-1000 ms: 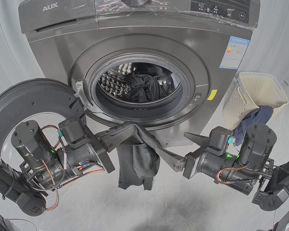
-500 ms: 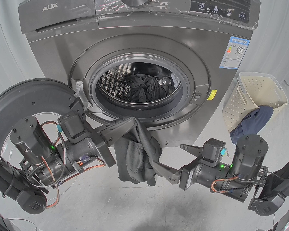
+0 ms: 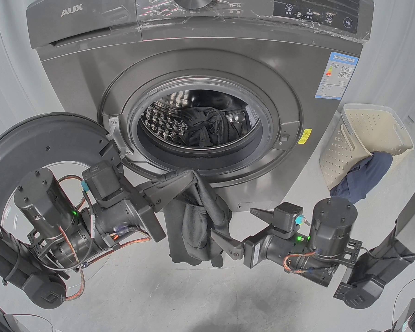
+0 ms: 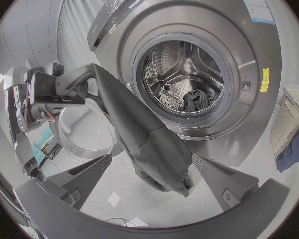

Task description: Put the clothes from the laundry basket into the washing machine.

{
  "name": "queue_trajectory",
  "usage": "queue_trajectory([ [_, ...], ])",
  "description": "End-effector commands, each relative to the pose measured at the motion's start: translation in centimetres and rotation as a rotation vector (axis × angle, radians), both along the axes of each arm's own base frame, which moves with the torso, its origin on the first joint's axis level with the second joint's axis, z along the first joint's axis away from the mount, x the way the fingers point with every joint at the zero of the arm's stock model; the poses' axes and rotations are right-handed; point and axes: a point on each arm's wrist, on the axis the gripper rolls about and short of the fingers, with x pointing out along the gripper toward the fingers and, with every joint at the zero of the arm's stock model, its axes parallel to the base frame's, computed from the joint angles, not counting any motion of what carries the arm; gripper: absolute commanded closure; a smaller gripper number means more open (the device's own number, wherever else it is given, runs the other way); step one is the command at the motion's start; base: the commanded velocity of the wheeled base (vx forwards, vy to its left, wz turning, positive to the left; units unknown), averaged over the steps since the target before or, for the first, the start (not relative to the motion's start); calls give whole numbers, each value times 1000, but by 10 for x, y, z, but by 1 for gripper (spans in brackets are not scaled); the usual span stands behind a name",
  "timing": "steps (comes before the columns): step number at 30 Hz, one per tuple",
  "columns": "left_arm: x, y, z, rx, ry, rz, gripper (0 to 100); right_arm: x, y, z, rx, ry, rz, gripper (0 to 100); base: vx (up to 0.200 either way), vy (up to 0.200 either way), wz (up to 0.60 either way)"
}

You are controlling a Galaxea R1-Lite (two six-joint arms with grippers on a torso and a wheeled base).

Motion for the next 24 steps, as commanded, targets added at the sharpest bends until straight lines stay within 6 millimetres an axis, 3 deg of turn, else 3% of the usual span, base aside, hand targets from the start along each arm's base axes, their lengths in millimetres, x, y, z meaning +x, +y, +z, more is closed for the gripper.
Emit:
queue_trajectory([
  [1,-2,1,2,-5,-7,-3,100,24,4,-18,-20,10,-42,0,0,0,0],
  [3,-4,0,2,-5,-7,-8,100,34,1,-18,-13,2,-64,0,0,0,0],
  [9,-4,1,4,-9,-12,-8,100,36,-3,-21,-27,-1,-74,0,0,0,0],
  [17,-6,1,2,-5,-7,-11,100,49,9,-35,-20,-13,-71,0,0,0,0],
  [24,-5,1,1,-2,-3,-9,100,56,19,-23,27,-99,-47,0,0,0,0],
])
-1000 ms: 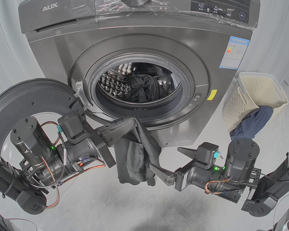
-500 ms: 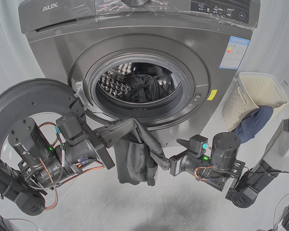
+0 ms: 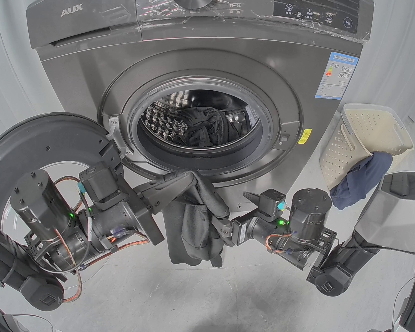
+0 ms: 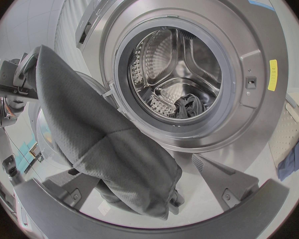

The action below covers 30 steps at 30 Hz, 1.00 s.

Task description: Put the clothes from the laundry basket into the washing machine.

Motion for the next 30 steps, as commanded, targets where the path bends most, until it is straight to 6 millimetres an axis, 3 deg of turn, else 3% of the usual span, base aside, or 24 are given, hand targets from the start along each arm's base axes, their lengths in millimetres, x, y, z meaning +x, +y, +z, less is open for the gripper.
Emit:
queue_trajectory([
  [1,0,0,-1,2,3,1,100,2,7,0,9,-13,12,0,0,0,0],
  [6,0,0,-3,8,11,-2,100,-3,6,15,39,-45,24,0,0,0,0],
  [14,1,0,-5,11,18,2,100,-8,10,17,73,-74,73,0,0,0,0],
  [15,2,0,-5,11,18,2,100,-10,11,18,77,-78,82,100,0,0,0],
  [23,3,-1,-6,7,31,3,100,-27,-1,30,88,-89,104,100,0,0,0],
  [29,4,-2,-11,19,45,-14,100,-42,-16,53,122,-125,104,100,0,0,0],
  [30,4,-3,-11,17,48,-16,0,-45,-18,56,126,-129,107,100,0,0,0],
])
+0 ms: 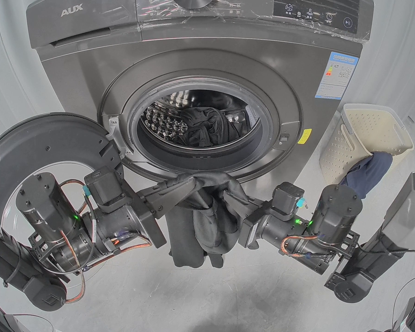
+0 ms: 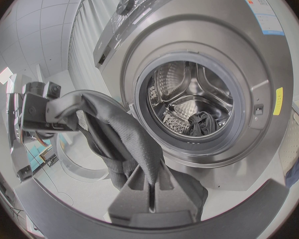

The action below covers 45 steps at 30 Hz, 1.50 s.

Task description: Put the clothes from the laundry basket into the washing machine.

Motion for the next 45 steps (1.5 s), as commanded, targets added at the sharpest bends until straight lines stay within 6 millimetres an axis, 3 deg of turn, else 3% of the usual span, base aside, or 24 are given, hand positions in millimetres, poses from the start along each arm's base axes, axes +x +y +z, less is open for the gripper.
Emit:
queue_trajectory([
  [1,2,-2,-5,3,26,-10,0,-16,-12,22,39,-35,10,100,0,0,0],
  [8,4,-3,-24,35,108,-1,0,-28,-13,38,77,-69,30,100,0,0,0],
  [15,0,0,-59,133,220,-3,0,-26,-11,49,111,-100,24,100,0,0,0],
  [27,7,-2,-99,245,280,8,0,-19,-4,61,149,-136,21,100,0,0,0],
  [34,16,-5,-114,272,311,16,0,-16,-2,66,164,-148,14,100,0,0,0],
  [45,13,-6,-129,324,341,-7,0,1,11,66,183,-160,-29,100,0,0,0],
])
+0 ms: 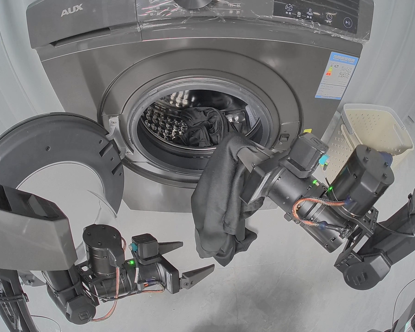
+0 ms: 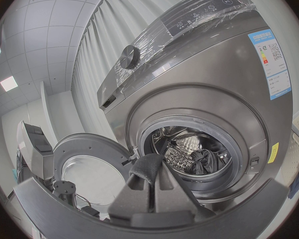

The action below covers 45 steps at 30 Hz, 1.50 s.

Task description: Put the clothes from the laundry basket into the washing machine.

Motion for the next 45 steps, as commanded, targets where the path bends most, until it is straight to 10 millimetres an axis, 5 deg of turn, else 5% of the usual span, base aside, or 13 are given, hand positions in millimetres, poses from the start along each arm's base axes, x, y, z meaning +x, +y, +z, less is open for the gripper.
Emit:
queue_trajectory([
  [1,-1,-1,-11,24,35,-12,0,9,8,-5,-3,3,-3,100,0,0,0],
  [25,66,-21,-68,48,17,78,0,10,23,16,54,-49,27,100,0,0,0],
  [44,121,-35,-72,-19,-124,263,0,5,26,12,45,-36,41,100,0,0,0],
  [45,121,-35,-72,-18,-124,266,100,5,25,11,44,-35,41,100,0,0,0],
])
